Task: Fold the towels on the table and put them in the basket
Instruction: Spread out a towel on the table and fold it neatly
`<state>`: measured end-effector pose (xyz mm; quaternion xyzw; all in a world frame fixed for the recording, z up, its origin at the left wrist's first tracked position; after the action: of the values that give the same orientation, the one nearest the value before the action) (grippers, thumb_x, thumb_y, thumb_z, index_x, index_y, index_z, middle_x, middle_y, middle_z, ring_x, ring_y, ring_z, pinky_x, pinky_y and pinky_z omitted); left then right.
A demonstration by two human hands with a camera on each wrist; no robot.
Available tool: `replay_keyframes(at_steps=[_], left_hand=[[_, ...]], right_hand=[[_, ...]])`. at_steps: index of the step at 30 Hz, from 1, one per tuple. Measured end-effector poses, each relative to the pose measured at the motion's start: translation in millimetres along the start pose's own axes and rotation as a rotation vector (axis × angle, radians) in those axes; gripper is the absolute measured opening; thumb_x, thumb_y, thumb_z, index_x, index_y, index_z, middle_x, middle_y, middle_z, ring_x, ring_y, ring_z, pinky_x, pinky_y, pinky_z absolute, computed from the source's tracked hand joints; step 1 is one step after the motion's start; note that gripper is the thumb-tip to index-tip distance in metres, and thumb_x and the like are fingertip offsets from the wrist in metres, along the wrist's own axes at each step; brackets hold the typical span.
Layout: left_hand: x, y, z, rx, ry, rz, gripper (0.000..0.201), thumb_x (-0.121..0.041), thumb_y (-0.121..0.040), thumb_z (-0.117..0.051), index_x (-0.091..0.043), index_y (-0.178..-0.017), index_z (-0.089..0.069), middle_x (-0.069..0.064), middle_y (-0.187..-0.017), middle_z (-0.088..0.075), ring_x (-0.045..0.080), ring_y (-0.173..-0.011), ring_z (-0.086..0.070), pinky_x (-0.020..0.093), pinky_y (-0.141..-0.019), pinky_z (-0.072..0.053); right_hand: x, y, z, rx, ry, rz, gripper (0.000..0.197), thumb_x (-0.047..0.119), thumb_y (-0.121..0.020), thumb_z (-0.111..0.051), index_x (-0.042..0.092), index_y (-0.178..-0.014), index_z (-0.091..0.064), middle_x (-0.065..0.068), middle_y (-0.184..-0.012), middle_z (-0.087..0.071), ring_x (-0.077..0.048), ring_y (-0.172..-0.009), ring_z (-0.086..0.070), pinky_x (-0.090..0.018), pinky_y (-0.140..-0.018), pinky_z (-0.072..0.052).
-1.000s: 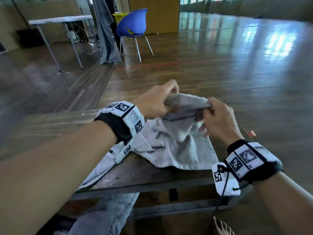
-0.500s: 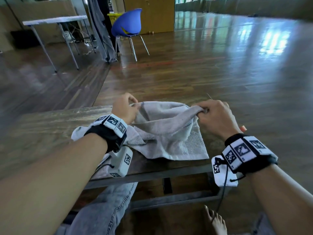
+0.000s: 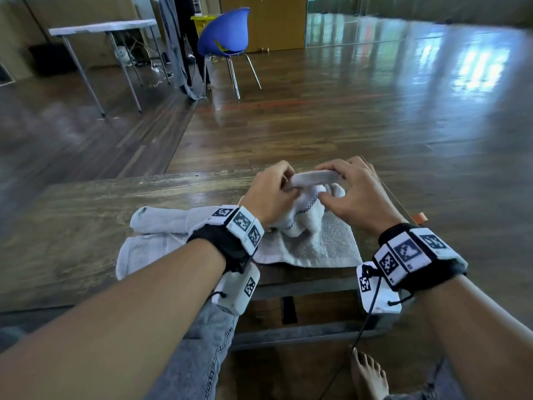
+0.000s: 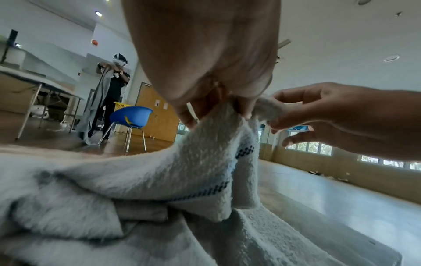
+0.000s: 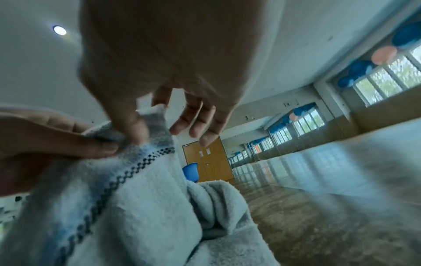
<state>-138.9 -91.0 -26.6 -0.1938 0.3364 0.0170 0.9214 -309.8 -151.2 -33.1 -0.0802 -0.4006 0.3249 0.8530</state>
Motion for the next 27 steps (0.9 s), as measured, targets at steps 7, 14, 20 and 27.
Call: replay_keyframes(at_steps=[7,14,20,27], left_hand=[[-11.1,-5.8,12.9,0.155,-0.03,-0.106,0.022,-0.026,-0.083,-0.075,-0.014,-0.079,-0.057,-0.01,-0.065,-0.057,0.001,-0.055,-0.048,0.017,-0.054,-0.036],[23.2,5.7,54.1,0.252,-0.127,-0.013,0.053,-0.046,-0.078,-0.077,-0.009,-0.059,-0.044,0.001,-0.056,-0.039,0.012,-0.05,-0.033,0.023,-0.052,-0.028],[42.7,6.4,90.4,-0.078,-0.173,0.07,0.025,-0.038,-0.079,-0.079,-0.014,-0.082,-0.077,-0.001,-0.067,-0.069,0.015,-0.061,-0.061,0.023,-0.058,-0.046],[40.9,2.6,104.5,-0.385,-0.213,0.057,0.01,-0.013,-0.084,-0.066,-0.006,-0.089,-0.072,0.005,-0.083,-0.07,0.019,-0.075,-0.061,0.031,-0.064,-0.045]], right_hand=[[6.5,1.0,0.4,0.076,-0.029,0.1,0.015,0.035,-0.089,-0.071,0.024,-0.1,-0.068,0.007,-0.108,-0.06,-0.013,-0.112,-0.044,-0.014,-0.086,-0.035],[-14.9,-2.0,24.4,-0.134,-0.274,0.081,0.015,0.019,-0.09,-0.073,0.032,-0.082,-0.074,0.014,-0.076,-0.071,-0.002,-0.069,-0.063,-0.013,-0.064,-0.047],[-16.7,0.0,21.2,-0.205,-0.401,-0.038,0.013,0.025,-0.096,-0.067,0.034,-0.088,-0.073,0.001,-0.083,-0.07,-0.029,-0.079,-0.071,-0.047,-0.058,-0.063],[-12.4,-2.6,18.6,-0.287,-0.482,-0.003,0.023,0.026,-0.105,-0.051,0.04,-0.091,-0.061,0.018,-0.079,-0.061,-0.019,-0.079,-0.069,-0.052,-0.056,-0.062]])
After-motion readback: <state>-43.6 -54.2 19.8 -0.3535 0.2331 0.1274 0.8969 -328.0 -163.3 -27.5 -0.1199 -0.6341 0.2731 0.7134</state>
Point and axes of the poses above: each hand's wrist, its own y-axis away from the middle knuckle, its own z-axis out of the back of the hand, x = y × z, the point moved 2 cm from there along -y, towards the middle knuckle
